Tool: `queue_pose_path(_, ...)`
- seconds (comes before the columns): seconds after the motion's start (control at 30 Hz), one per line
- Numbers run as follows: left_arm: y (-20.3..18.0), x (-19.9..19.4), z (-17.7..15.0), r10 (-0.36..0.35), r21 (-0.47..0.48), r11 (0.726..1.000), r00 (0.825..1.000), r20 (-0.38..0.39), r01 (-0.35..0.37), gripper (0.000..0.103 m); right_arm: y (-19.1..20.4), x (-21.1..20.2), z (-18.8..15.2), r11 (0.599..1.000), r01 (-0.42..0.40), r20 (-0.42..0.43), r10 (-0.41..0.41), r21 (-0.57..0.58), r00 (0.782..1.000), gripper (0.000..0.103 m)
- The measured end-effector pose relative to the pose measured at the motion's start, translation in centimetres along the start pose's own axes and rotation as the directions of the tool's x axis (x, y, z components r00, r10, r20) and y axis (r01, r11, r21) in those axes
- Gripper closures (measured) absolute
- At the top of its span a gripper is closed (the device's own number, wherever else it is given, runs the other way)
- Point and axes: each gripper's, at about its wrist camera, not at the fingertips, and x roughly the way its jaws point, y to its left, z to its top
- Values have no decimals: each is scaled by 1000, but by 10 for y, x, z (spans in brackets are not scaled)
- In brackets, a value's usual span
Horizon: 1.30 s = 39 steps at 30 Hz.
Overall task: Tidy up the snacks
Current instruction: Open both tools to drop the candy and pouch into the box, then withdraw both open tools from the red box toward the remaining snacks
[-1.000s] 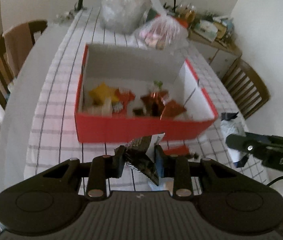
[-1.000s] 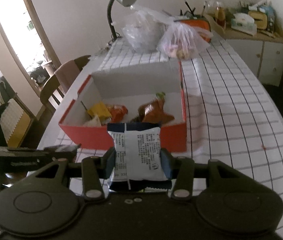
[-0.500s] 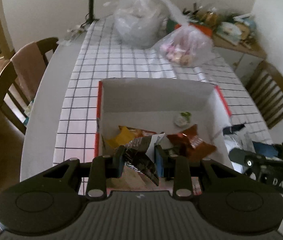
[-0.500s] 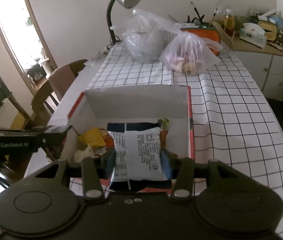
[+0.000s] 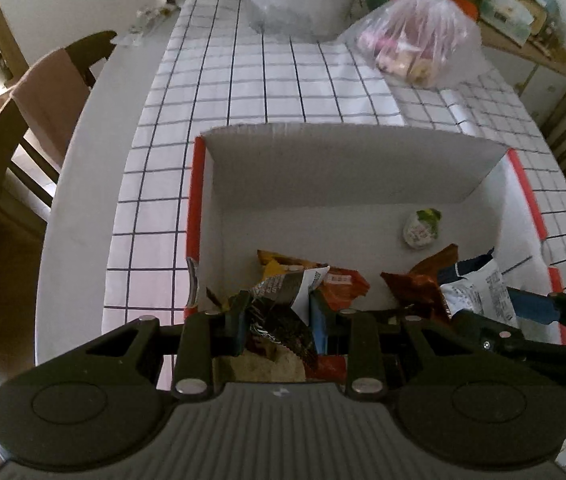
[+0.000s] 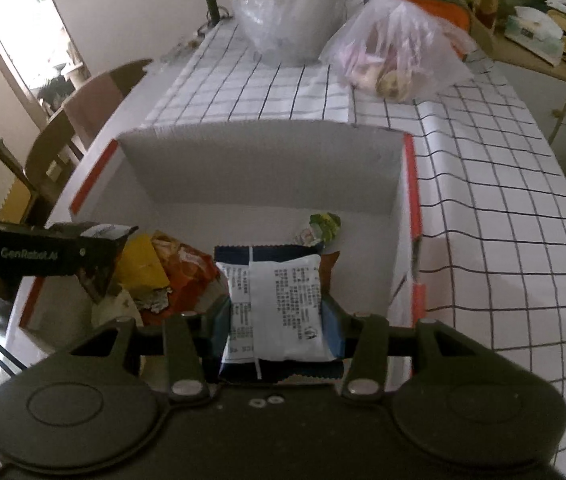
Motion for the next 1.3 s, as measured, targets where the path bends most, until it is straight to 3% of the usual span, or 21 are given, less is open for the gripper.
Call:
queue_pose_path(0.2,0,14,-1,7,5,1000,1000,-29,-7,73,2,12,0,1000,-4,-20,4,-7,1000,57)
queue_pose_path(0.53,1,11,-5,-1,-3,1000,1000,-10,1,72,1,10,-3,1000,-5,-6,5,4,1000,53)
queue_pose_path(0.63,1,5,-9,-21,-1,1000,1000,-2,21,66,1,2,-5,1000,-5,15,5,8,1000,46)
queue_pose_path(0.97,3,-31,-26,-74,2,997,995,70,74,47,3,-34,-15,1000,-9,87,7,20,996,40)
queue_pose_path(1.3,4,-85,-61,-105,23,995,972,210,102,41,16,-87,-38,999,-33,193,30,8,981,22)
